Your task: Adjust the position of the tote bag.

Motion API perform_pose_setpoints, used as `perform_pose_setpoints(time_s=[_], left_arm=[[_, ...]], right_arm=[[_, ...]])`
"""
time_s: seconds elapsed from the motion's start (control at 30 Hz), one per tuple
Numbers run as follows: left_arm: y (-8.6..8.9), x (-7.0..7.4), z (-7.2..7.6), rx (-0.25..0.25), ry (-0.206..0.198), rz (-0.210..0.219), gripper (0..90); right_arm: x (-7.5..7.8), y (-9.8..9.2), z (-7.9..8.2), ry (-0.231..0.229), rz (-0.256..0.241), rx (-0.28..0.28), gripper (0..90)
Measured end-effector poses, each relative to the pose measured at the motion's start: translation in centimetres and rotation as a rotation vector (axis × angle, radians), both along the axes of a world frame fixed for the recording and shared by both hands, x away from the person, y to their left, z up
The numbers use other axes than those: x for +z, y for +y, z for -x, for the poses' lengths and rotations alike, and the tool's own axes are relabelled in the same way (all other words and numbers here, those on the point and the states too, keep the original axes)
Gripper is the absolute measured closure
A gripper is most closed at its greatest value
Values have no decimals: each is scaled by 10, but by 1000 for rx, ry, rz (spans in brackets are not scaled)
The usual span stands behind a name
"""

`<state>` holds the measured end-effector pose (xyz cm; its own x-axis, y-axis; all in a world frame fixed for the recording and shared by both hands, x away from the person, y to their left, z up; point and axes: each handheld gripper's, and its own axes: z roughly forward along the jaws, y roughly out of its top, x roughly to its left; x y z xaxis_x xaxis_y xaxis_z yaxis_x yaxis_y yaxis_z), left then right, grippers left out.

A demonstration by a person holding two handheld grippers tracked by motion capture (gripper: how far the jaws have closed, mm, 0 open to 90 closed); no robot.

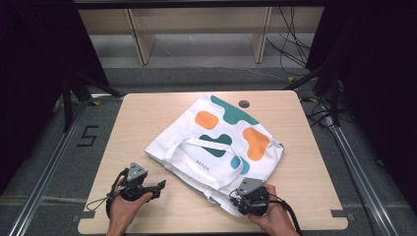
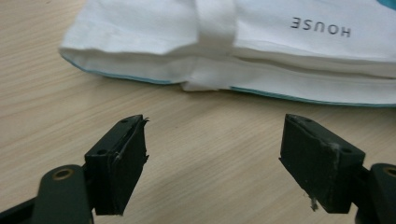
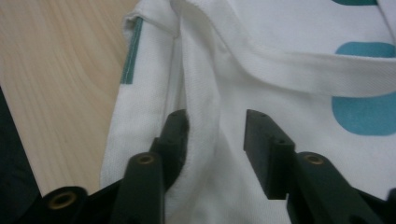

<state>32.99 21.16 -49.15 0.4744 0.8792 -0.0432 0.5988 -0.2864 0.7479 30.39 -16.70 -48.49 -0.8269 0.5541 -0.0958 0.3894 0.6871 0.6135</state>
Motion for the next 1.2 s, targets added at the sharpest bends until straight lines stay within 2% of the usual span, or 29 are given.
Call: perform_pose_setpoints(time_s=[0.07, 0.1, 0.13, 0.17, 0.2, 0.27, 0.33, 0.4, 0.43, 0.5, 0.57, 0.6, 0.67, 0.73, 0.83, 0.87, 0.9, 0.93, 0.97, 1.0, 1.03, 1.07, 1.1, 1.17, 1.2], left_arm=[[0, -2, -1, 33, -11, 14, 210], [4, -1, -2, 19, 1, -17, 207], [4, -1, -2, 33, -2, -26, 205], [3, -3, -4, 46, -3, -12, 205], [4, -5, -6, 45, 9, -36, 208], [3, -6, -6, 44, 15, -43, 209], [2, -6, -8, 42, 8, -58, 213], [0, -7, -9, 46, 6, -61, 214], [-1, -8, -11, 43, 4, -81, 214], [-4, -12, -15, 35, 16, -86, 216], [-8, -15, -21, 29, 28, -89, 216], [-14, -19, -27, 23, 30, -104, 227], [-16, -21, -29, 18, 37, -117, 229], [-18, -21, -34, 19, 22, -94, 226], [-20, -17, -35, -8, -17, -104, 300], [-24, -16, -36, -54, -46, -132, 354], [-24, -16, -36, -54, -46, -132, 364], [-29, -17, -39, -87, -74, -177, 360], [-29, -17, -39, -87, -74, -177, 357], [-32, -18, -42, -102, -79, -184, 357], [-35, -20, -44, -116, -84, -189, 362], [-36, -20, -46, -132, -81, -198, 395], [-38, -21, -47, -128, -86, -198, 403], [-36, -19, -50, -154, -103, -233, 443], [-36, -20, -52, -148, -103, -219, 478]], right_arm=[[2, -10, 2, -38, -1, -1, 801], [4, -16, 1, -50, 1, 0, 817], [6, -22, 2, -47, 3, -12, 830], [7, -28, 1, -63, -4, -24, 842], [11, -41, 0, -64, -10, -40, 848], [12, -47, -1, -66, -23, -53, 850], [17, -63, -5, -71, -44, -80, 853], [19, -68, -6, -73, -53, -88, 855], [20, -72, -7, -81, -62, -96, 858], [27, -83, -10, -114, -82, -111, 864], [28, -85, -10, -116, -88, -116, 867], [30, -88, -13, -129, -101, -113, 868], [31, -89, -13, -127, -108, -126, 868], [32, -91, -14, -128, -112, -124, 867], [29, -90, -15, -133, -103, -113, 863], [28, -90, -15, -127, -104, -112, 841], [28, -90, -15, -102, -110, -128, 811], [26, -90, -15, -96, -107, -132, 767], [26, -90, -15, -96, -107, -132, 767], [23, -89, -15, -87, -103, -135, 705], [21, -86, -14, -78, -78, -151, 651], [19, -83, -12, -64, -36, -149, 629], [16, -79, -11, -68, -16, -139, 619], [11, -73, -10, -78, 33, -138, 603], [6, -71, -11, -85, 86, -146, 592]])
